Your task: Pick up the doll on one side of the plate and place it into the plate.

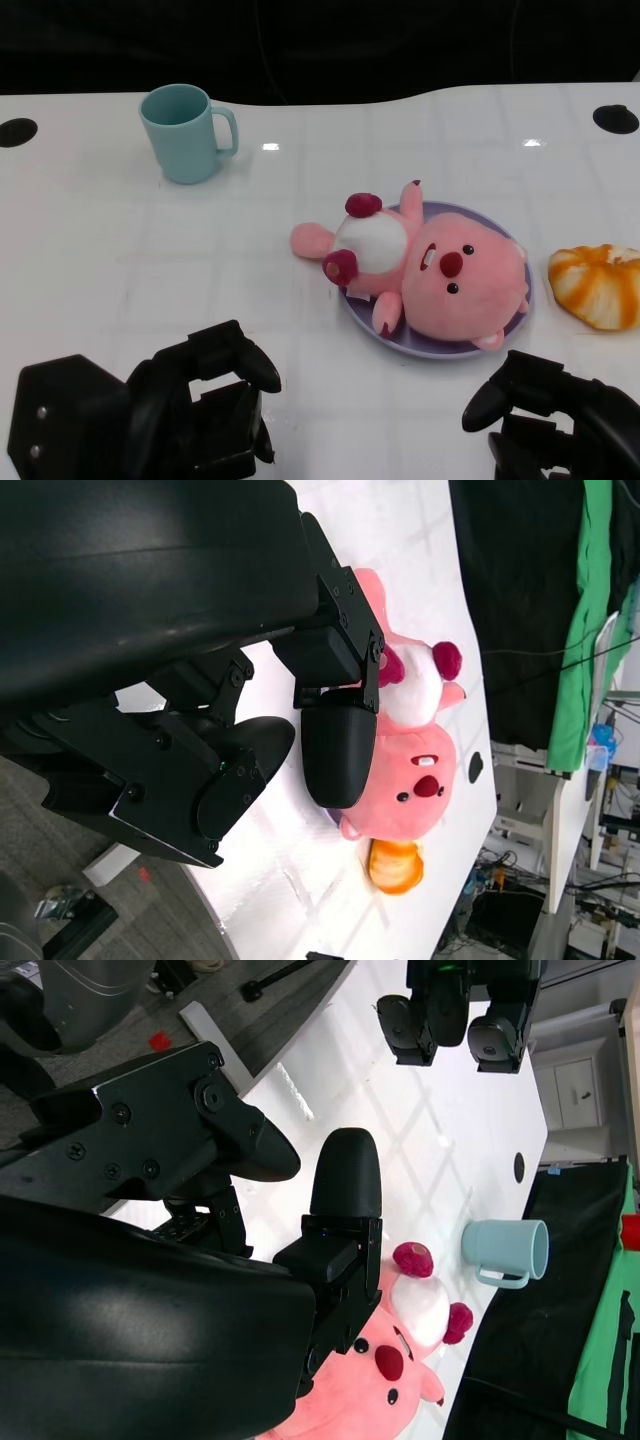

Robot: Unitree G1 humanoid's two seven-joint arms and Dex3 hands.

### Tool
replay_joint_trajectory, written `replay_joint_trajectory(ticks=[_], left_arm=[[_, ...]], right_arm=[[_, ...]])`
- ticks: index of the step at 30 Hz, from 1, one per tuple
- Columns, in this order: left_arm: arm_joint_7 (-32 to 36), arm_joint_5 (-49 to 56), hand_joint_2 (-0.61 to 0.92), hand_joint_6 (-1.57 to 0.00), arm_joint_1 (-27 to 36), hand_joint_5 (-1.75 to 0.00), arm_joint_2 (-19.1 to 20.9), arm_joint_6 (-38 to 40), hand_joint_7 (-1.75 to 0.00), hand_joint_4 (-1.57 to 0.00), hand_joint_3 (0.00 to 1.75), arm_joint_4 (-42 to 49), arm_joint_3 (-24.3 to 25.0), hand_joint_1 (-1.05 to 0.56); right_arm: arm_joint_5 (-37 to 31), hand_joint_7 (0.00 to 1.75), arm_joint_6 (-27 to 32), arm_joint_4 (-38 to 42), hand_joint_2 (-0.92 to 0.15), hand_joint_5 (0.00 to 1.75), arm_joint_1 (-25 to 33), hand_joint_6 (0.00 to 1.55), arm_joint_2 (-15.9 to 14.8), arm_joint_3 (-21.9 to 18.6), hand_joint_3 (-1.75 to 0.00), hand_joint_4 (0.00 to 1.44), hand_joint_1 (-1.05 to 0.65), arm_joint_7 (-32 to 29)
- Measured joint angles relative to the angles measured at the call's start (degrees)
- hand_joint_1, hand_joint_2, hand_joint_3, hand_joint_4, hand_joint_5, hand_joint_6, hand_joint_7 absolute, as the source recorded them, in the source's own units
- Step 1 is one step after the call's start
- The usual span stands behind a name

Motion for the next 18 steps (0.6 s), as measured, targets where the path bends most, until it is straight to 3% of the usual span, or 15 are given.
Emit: replay_joint_trajectory(ticks=[18], left_arm=[[-0.12,-1.99,0.50,-0.78,-2.98,-1.75,0.54,2.41,-1.59,-0.88,1.32,3.13,1.13,-0.03]], right_arm=[[-0.36,1.42,-1.88,1.24,-0.67,1.75,-0.11,0.49,-0.01,-0.92,-1.05,0.65,-0.08,0.37]])
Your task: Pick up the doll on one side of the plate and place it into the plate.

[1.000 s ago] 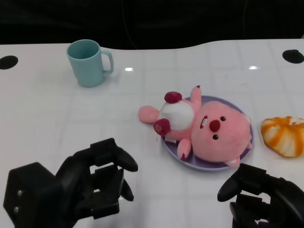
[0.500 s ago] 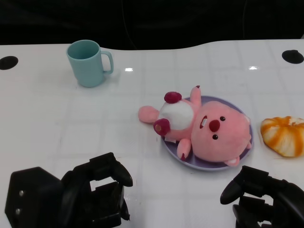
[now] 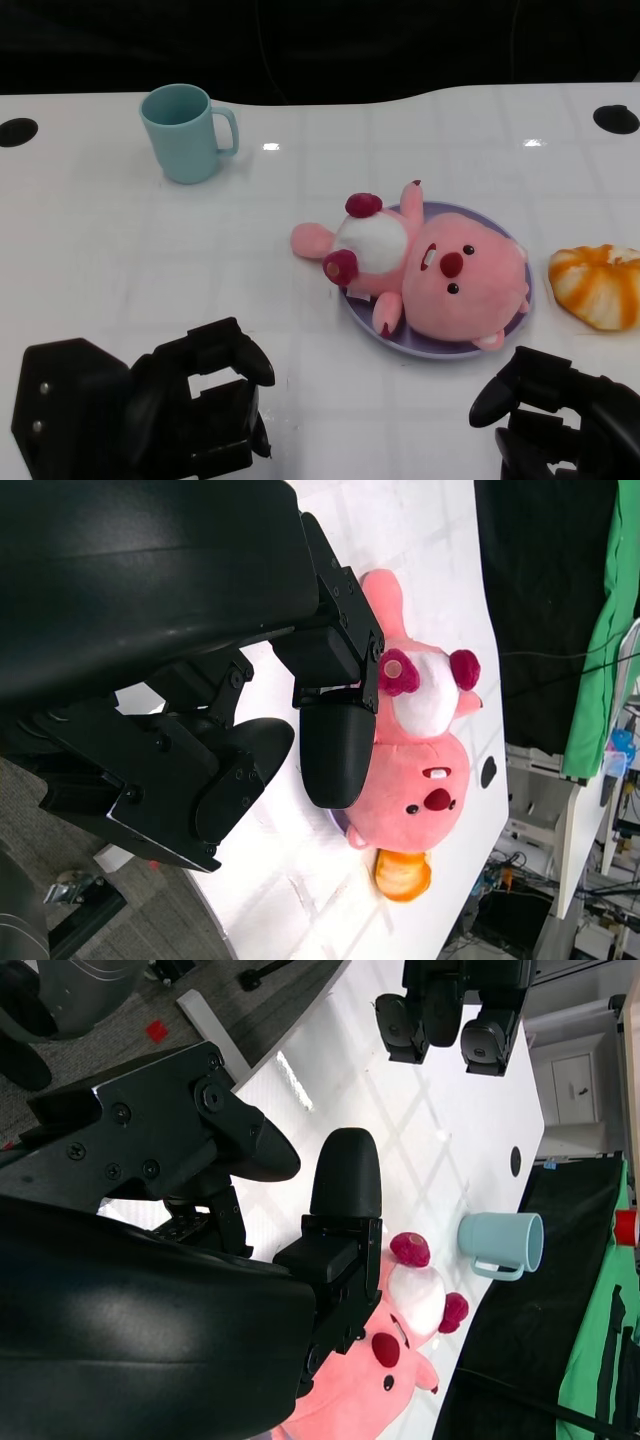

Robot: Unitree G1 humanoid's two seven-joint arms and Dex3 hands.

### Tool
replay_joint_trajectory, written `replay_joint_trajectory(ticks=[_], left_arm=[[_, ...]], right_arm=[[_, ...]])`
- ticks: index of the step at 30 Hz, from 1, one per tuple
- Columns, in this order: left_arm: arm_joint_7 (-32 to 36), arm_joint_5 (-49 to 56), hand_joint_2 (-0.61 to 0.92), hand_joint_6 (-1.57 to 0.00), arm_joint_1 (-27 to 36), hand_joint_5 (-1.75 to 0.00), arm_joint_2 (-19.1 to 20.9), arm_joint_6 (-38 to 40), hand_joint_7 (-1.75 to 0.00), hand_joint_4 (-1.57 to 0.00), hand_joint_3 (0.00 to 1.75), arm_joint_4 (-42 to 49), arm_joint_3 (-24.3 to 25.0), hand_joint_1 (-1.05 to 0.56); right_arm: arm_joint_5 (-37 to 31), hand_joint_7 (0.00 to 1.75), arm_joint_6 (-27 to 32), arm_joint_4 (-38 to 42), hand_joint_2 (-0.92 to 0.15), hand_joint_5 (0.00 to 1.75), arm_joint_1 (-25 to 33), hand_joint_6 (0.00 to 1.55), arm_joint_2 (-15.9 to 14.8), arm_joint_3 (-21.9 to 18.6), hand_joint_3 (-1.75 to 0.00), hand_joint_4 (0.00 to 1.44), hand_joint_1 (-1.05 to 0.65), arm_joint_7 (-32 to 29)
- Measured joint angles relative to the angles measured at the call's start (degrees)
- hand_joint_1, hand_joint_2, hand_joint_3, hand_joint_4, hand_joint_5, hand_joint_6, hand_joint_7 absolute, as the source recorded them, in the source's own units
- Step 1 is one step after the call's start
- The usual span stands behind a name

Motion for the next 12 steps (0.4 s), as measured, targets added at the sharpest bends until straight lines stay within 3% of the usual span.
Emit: replay_joint_trajectory(ticks=[12], left_arm=[[-0.21,0.03,0.49,-0.78,-0.37,-1.75,0.67,0.04,-1.61,-0.88,1.34,0.29,-0.32,-0.04]], right_arm=[[-0.13,1.42,-0.15,0.28,-0.67,1.75,-0.01,0.48,-0.07,-0.61,-1.04,0.63,-0.08,0.54]])
